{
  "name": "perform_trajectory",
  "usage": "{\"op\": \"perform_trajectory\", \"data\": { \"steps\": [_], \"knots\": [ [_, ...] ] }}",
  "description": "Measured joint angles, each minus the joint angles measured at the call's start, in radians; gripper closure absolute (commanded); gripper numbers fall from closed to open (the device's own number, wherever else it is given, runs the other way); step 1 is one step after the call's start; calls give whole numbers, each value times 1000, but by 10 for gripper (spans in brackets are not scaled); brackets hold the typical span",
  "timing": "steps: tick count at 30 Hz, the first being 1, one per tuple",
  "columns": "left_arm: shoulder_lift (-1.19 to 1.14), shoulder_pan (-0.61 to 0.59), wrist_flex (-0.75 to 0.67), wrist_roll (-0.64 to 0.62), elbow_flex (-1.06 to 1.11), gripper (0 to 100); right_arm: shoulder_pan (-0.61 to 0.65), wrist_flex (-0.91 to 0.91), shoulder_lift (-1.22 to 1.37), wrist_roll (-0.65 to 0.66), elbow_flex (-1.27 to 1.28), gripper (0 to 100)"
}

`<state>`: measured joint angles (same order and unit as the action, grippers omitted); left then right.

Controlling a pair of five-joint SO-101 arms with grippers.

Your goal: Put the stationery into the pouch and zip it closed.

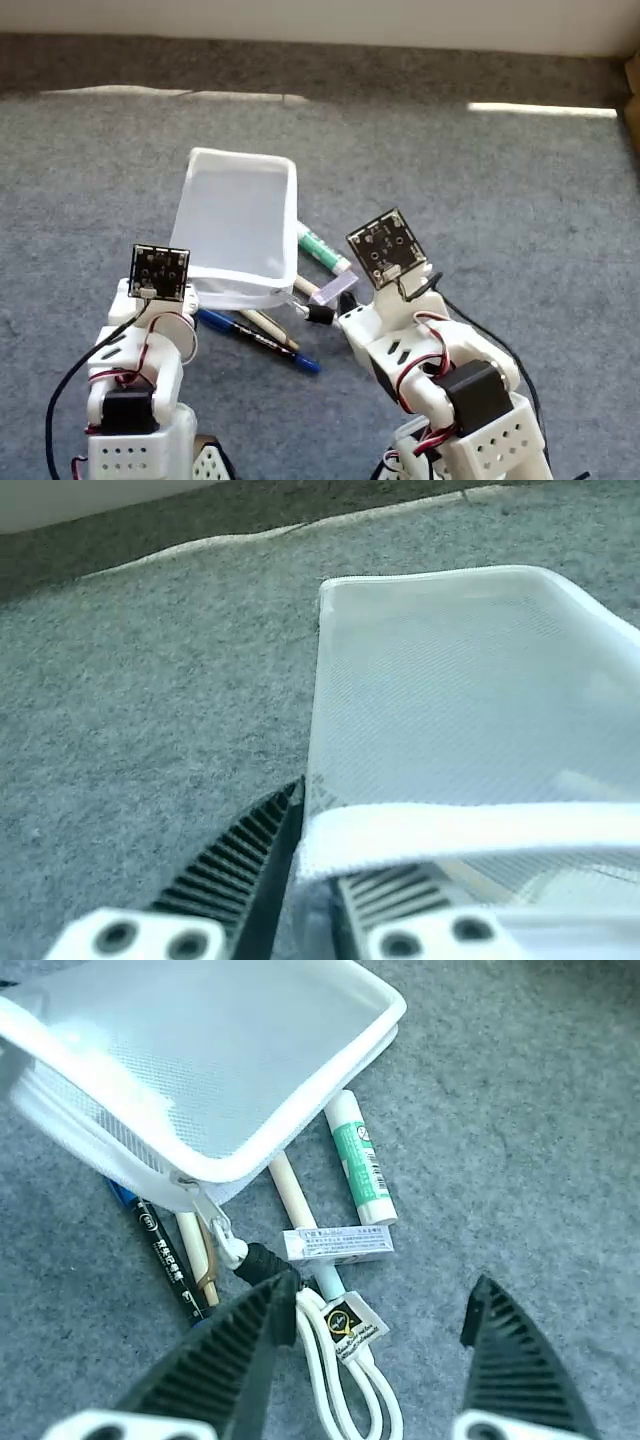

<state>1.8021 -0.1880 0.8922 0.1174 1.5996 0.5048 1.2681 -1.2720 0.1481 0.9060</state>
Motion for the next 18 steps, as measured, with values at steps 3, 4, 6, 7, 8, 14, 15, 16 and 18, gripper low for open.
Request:
{"op": "perform_trajectory", "data": {
  "steps": [3,4,6,7,8,14,15,16,18],
  "knots": [
    [0,-2,38,0,-48,994,0,-23,0,-9,0,747],
    [0,-2,55,0,-71,994,0,-41,0,-26,0,747],
    [-2,-2,98,0,-117,994,0,-87,-2,-51,17,747],
    [-2,-2,121,0,-144,993,0,-115,-2,-57,34,747],
    [-2,-2,144,0,-170,993,0,-138,-2,-60,51,747],
    [-2,-3,278,0,-302,993,0,-218,0,-66,98,747],
    [-2,-3,298,0,-324,993,0,-226,0,-66,101,747],
    [-2,-3,318,0,-342,993,0,-229,0,-66,101,749],
    [-2,-3,354,0,-379,993,0,-230,0,-66,101,750]
  ]
}}
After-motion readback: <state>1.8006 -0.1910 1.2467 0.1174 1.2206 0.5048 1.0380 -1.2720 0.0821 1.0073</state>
